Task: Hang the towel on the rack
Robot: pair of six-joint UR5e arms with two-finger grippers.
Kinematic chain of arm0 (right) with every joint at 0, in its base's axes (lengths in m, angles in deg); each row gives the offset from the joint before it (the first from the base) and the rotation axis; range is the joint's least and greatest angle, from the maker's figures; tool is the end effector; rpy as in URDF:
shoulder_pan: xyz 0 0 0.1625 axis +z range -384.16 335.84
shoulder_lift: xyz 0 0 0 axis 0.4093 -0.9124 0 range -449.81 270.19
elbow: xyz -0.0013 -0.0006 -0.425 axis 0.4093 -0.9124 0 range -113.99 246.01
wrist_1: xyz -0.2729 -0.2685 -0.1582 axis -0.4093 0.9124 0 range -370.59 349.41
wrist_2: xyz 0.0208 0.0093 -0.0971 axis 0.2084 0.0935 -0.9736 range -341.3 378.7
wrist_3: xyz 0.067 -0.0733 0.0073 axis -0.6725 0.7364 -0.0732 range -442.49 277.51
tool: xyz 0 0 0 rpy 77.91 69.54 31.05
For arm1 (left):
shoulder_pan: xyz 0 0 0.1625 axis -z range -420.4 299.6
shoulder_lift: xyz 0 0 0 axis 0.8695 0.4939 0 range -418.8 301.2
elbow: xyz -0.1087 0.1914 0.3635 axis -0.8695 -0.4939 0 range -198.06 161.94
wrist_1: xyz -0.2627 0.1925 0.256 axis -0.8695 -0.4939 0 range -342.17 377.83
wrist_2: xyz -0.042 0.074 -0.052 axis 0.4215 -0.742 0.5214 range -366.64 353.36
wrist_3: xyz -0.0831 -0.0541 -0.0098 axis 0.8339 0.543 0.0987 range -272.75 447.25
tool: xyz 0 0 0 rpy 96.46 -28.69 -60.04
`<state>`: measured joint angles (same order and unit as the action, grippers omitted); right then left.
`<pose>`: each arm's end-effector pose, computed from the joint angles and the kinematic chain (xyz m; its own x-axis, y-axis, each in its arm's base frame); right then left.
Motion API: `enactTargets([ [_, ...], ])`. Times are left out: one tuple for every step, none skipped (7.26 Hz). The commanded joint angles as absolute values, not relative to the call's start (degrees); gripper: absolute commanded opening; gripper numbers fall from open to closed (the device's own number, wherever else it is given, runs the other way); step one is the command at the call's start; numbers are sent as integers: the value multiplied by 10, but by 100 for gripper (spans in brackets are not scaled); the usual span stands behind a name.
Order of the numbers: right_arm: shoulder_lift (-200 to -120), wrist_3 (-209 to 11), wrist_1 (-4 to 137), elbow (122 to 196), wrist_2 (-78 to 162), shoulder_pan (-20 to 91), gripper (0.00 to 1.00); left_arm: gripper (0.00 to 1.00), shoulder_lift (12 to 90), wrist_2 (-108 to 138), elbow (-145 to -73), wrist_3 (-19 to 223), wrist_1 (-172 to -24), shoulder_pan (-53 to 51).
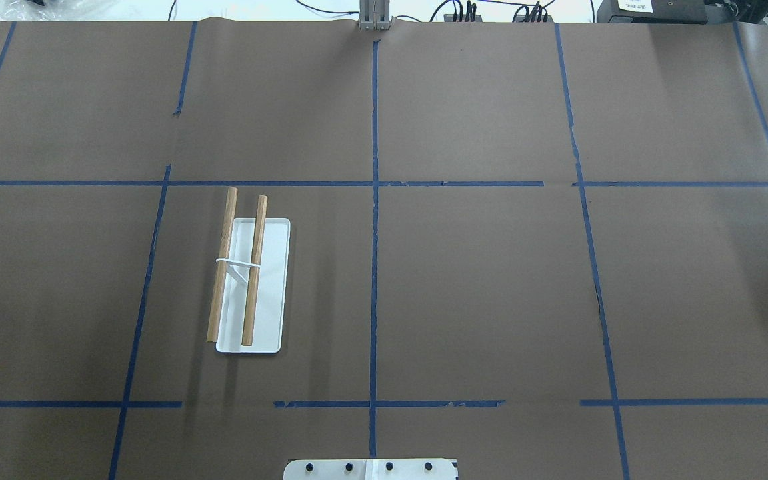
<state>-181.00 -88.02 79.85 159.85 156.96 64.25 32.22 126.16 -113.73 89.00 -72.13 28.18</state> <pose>0.0456 -0.4866 0.6318 0.6643 0.0494 0.7458 -0.0366 0.9988 -0.0336 -0.0531 -0.5061 0.6027 0.7319 0.0664 -0.6781 -0.0021 0.9955 0.0952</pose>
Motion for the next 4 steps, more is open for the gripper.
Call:
enactTargets([
  [-1805, -881, 798, 1599, 1569, 643, 100, 100, 324, 1262, -1142, 891, -721, 283],
  [-1802, -883, 798, 1602, 1569, 643, 100, 100, 326, 1262, -1147, 891, -721, 282],
  [-1796, -882, 792, 1596, 1566, 640, 100, 100, 328, 1262, -1151, 892, -721, 282],
  [-1801, -885, 771, 1594, 1570, 640, 100, 100, 329, 1263, -1152, 893, -721, 282],
])
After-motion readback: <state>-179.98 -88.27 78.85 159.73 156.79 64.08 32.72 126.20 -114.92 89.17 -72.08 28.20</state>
